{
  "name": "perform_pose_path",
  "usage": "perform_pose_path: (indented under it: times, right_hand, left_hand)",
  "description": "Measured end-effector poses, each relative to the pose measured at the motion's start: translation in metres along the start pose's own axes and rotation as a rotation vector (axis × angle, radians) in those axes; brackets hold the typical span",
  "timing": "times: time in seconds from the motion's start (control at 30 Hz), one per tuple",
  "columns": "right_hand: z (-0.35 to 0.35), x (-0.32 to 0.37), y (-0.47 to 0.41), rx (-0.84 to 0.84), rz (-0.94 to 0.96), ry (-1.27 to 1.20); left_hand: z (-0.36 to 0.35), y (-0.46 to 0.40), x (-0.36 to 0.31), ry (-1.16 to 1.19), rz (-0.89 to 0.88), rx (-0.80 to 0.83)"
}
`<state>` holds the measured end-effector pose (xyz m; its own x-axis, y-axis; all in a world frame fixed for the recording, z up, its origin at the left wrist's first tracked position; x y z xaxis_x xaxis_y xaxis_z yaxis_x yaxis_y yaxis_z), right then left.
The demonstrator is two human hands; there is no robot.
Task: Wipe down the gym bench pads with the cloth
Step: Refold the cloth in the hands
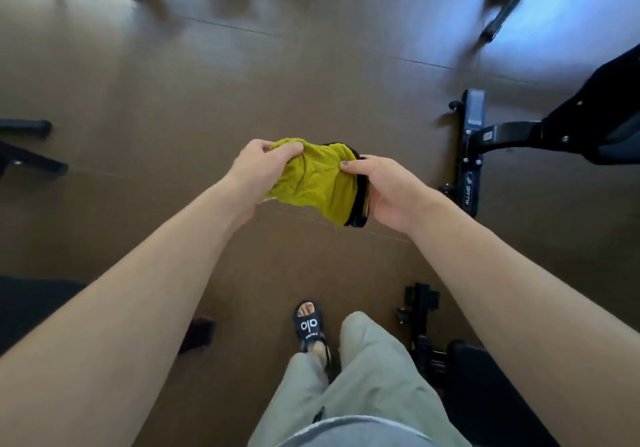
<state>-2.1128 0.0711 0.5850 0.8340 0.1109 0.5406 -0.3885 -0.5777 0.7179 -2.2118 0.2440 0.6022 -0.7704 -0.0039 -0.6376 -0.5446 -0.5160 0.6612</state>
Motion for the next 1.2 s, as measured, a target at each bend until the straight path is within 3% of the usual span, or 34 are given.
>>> perform_pose_path:
  times: [0.13, 0.33, 0.43, 1.2]
  right_hand:
    - [0.023, 0.057, -0.032, -0.048, 0.068, -0.137]
    - [0.068, 0.15, -0.084, -0.155, 0.176, -0.212]
    - [0.101, 0.203, -0.12, -0.283, 0.25, -0.26]
    - [0.216, 0.658, -0.368, -0.63, 0.442, -0.539]
  left_hand:
    - [-0.016, -0.05, -0.08, -0.109, -0.116, 0.133]
    - [-0.071, -0.137, -0.193, -0.35, -0.27, 0.11]
    - [-0.097, -0.181, -0.253, -0.381, -0.28, 0.14]
    - [-0.211, -0.542, -0.721, -0.572, -0.448, 0.41]
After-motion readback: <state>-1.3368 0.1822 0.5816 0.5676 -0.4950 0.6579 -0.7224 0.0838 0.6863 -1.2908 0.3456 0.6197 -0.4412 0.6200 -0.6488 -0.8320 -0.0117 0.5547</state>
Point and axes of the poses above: each hand's wrist, its own y-axis away from the middle knuckle, its own z-axis out of the back of the hand, x = y × z, the point moved 4 cm from there along -y, towards the middle knuckle, and after that the axes turned 11 degrees about -y, right-handed, at the moved point
